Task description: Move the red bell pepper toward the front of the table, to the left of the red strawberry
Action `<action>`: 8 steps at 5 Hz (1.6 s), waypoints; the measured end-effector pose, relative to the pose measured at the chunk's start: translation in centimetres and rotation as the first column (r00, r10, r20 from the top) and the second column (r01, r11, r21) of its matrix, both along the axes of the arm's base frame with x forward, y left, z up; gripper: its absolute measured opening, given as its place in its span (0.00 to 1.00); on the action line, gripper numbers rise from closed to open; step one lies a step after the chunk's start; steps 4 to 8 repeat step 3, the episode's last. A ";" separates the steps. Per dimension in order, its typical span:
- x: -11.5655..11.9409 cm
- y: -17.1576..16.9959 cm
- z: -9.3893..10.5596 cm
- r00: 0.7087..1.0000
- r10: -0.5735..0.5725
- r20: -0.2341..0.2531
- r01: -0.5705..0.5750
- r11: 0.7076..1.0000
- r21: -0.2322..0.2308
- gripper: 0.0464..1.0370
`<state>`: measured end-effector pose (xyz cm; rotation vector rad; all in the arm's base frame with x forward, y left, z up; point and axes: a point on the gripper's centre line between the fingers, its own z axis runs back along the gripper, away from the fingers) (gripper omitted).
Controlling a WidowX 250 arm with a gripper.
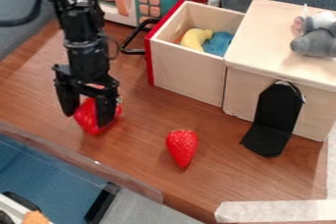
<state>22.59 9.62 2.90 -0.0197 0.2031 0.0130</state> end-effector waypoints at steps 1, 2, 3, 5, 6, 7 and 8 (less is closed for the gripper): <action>0.2 0.1 1.1 0.998 -0.039 0.040 0.039 0.999 0.014 0.96; 0.0 0.3 6.4 0.975 -0.036 0.217 0.032 0.999 0.020 0.96; -0.2 0.1 8.0 0.964 0.007 0.265 0.001 0.999 -0.032 0.96; -0.2 0.1 8.0 0.964 0.007 0.265 0.001 0.999 -0.032 0.96; -0.2 0.1 8.0 0.964 0.007 0.265 0.001 0.999 -0.032 0.96; -0.2 0.1 8.0 0.964 0.007 0.265 0.001 0.999 -0.032 0.96; -0.2 0.1 8.0 0.964 0.007 0.265 0.001 0.999 -0.032 0.96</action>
